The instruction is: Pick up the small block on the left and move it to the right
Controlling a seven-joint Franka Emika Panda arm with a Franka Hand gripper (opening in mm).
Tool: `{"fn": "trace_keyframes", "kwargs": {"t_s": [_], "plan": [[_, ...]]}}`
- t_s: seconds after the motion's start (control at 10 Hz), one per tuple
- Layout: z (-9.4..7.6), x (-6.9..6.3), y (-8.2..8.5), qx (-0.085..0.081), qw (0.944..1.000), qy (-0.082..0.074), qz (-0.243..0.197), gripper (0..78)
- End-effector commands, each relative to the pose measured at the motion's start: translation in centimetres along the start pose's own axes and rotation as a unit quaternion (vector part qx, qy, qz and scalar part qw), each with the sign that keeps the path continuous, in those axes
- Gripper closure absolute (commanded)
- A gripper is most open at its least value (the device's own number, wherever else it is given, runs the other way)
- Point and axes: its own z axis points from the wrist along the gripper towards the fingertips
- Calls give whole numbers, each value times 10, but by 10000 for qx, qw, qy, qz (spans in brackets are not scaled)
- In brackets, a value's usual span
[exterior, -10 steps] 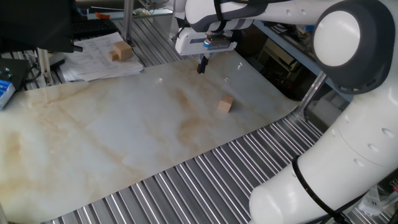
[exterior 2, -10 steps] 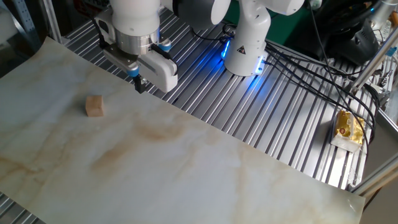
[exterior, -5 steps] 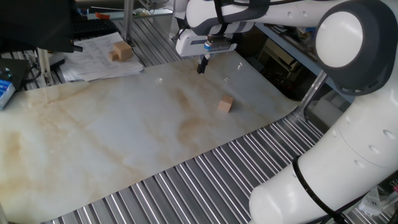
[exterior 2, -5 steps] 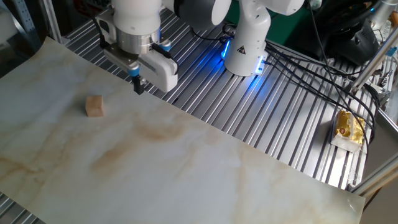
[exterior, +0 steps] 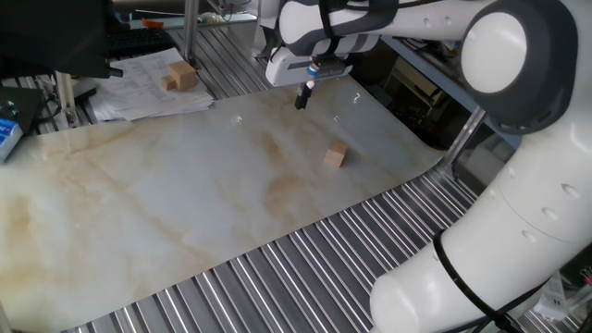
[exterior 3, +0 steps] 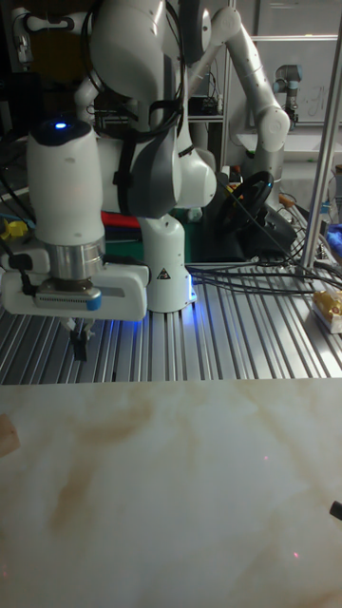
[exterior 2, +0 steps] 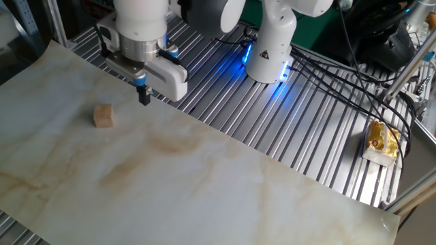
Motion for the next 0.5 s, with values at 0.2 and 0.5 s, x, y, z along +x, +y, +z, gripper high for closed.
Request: {"fn": "trace_keyframes", "kwargs": {"t_s": [0.2,0.5], "plan": [[-1,0,-14,-102,9999,70,-110,776],[1,1,-20,-10,9996,128,265,776]]}}
